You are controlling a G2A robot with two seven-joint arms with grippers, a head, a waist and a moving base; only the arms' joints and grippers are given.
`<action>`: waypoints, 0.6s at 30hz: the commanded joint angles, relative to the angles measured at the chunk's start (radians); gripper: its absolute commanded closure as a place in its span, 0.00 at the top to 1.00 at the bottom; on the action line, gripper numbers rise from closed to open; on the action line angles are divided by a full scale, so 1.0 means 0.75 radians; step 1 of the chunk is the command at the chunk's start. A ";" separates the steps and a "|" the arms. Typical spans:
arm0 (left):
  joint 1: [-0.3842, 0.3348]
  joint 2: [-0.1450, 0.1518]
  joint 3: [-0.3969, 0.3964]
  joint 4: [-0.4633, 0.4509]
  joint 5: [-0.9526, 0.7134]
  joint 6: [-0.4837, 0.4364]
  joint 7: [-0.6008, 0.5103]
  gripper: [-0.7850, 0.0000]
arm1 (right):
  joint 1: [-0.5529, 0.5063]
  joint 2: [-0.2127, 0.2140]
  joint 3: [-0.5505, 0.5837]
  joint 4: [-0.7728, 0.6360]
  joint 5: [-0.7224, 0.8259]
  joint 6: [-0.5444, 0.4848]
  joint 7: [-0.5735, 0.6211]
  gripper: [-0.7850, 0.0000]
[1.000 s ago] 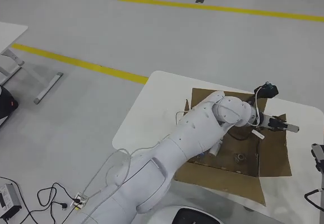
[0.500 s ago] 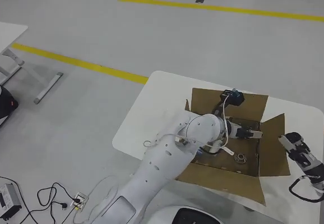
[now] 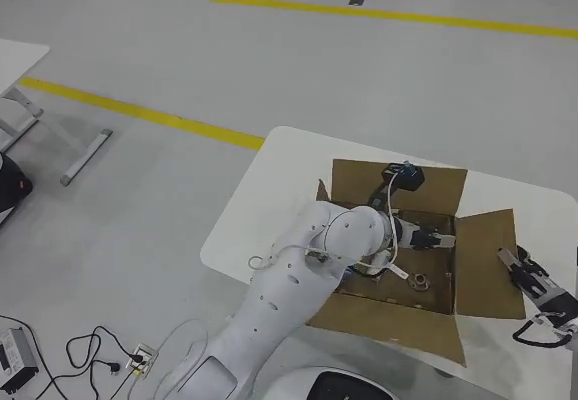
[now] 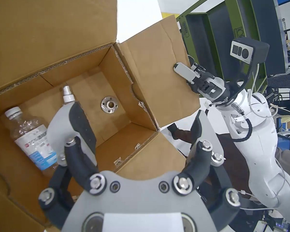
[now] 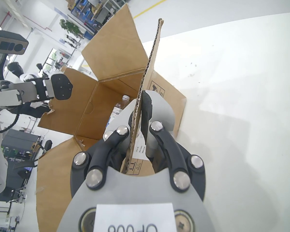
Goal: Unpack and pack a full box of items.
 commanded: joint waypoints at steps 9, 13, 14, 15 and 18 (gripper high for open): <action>0.000 0.000 0.000 0.000 0.000 0.000 0.000 1.00 | -0.184 0.002 0.076 -0.139 0.078 0.120 -0.086 0.00; 0.000 0.000 0.000 0.000 0.000 0.000 0.000 1.00 | -0.219 0.003 0.083 -0.158 0.091 0.155 -0.068 0.00; 0.000 0.000 0.000 0.000 0.000 0.000 0.000 1.00 | -0.224 0.004 0.087 -0.160 0.092 0.154 -0.065 0.00; 0.000 0.000 0.000 0.000 0.000 0.000 0.000 1.00 | -0.227 0.005 0.092 -0.160 0.094 0.151 -0.062 0.00; 0.000 0.000 0.000 0.000 0.000 0.000 0.000 1.00 | -0.225 0.008 0.106 -0.157 0.095 0.136 -0.046 0.85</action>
